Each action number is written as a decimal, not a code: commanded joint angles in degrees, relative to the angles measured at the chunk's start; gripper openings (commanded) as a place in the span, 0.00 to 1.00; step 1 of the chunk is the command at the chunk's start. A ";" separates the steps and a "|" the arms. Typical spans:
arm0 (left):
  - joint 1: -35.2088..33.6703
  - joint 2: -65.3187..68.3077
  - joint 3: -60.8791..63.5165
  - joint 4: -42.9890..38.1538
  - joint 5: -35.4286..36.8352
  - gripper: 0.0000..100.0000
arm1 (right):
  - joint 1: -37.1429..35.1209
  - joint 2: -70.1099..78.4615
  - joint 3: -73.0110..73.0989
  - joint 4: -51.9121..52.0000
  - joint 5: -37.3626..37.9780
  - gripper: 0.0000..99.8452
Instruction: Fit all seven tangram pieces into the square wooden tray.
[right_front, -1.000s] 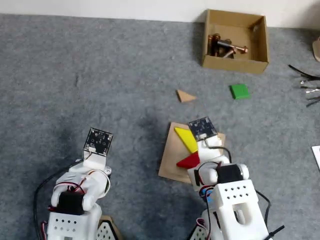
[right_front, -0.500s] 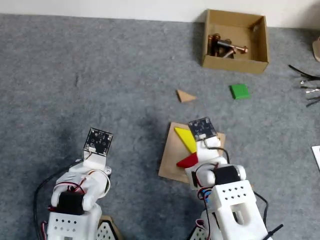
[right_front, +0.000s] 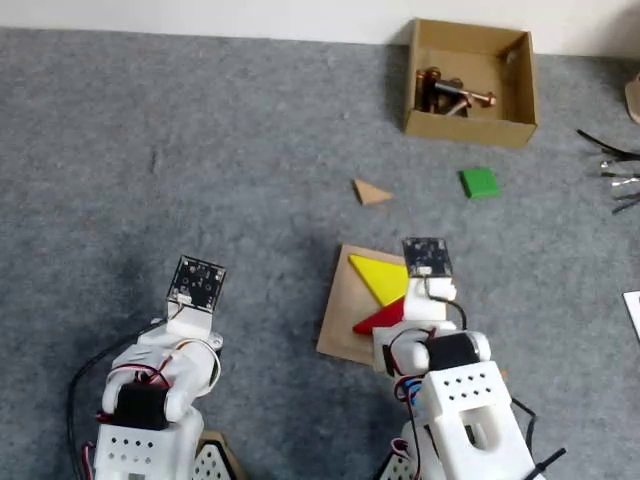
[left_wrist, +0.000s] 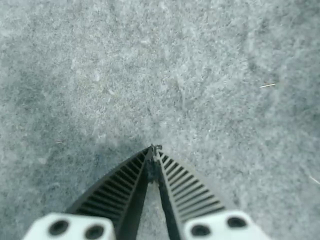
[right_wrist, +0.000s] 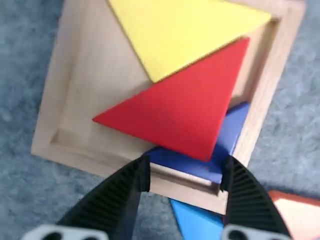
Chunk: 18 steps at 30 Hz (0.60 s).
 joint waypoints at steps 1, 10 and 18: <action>-0.84 -0.84 1.19 0.26 0.62 0.01 | -0.84 -1.63 -0.48 -1.45 -4.66 0.22; -0.84 -0.84 1.19 0.26 0.62 0.01 | -0.92 -1.80 -0.48 -1.45 -12.22 0.22; -0.84 -0.84 1.19 0.26 0.62 0.01 | -0.75 -1.80 0.04 -6.73 -12.31 0.22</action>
